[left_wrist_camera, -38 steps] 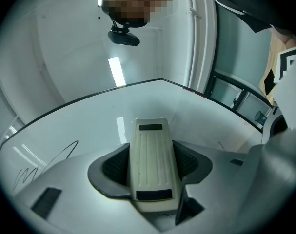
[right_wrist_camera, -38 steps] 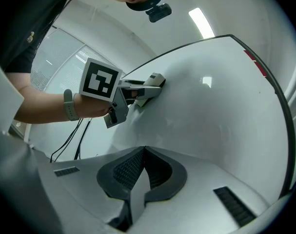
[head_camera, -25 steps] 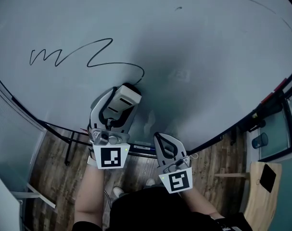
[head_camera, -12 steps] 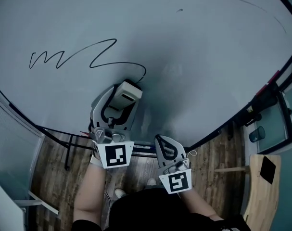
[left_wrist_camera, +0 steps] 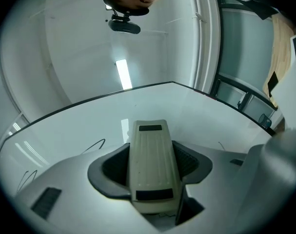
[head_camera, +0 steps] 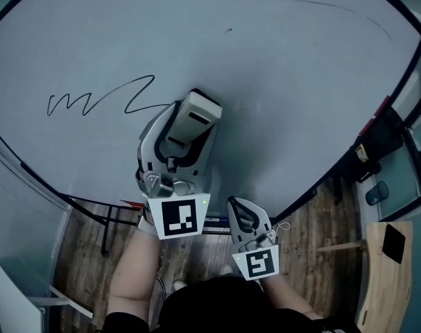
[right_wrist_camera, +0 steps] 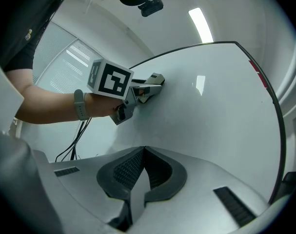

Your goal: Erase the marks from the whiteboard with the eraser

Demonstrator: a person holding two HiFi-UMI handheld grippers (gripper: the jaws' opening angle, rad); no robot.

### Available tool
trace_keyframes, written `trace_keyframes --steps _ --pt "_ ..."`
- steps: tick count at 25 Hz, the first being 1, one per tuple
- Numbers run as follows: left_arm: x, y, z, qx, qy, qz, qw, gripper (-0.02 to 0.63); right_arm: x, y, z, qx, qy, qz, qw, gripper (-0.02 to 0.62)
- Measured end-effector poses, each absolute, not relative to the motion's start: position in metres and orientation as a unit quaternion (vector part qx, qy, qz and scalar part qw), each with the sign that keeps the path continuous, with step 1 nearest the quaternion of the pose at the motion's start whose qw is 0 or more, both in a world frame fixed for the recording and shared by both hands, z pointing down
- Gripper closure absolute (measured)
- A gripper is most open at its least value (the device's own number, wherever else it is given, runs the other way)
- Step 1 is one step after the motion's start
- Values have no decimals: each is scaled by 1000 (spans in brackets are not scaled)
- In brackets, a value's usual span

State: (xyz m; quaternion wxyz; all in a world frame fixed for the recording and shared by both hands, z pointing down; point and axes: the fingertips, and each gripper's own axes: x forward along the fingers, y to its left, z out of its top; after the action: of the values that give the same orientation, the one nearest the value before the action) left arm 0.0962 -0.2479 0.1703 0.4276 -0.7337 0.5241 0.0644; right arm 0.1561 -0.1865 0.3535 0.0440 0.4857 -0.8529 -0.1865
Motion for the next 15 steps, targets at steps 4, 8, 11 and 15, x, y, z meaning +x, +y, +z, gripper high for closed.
trace_keyframes --steps 4,8,11,15 --pt "74 -249 166 -727 539 70 420 341 146 -187 354 472 -861 -185 41 567" --pt "13 -259 170 -734 579 117 335 339 126 -186 359 451 -872 -185 51 566" --pt "-28 -263 173 -729 598 151 295 339 105 -183 360 430 -881 -192 54 567" --pt "-86 -267 183 -709 628 150 285 337 78 -177 360 408 -891 -195 48 566"
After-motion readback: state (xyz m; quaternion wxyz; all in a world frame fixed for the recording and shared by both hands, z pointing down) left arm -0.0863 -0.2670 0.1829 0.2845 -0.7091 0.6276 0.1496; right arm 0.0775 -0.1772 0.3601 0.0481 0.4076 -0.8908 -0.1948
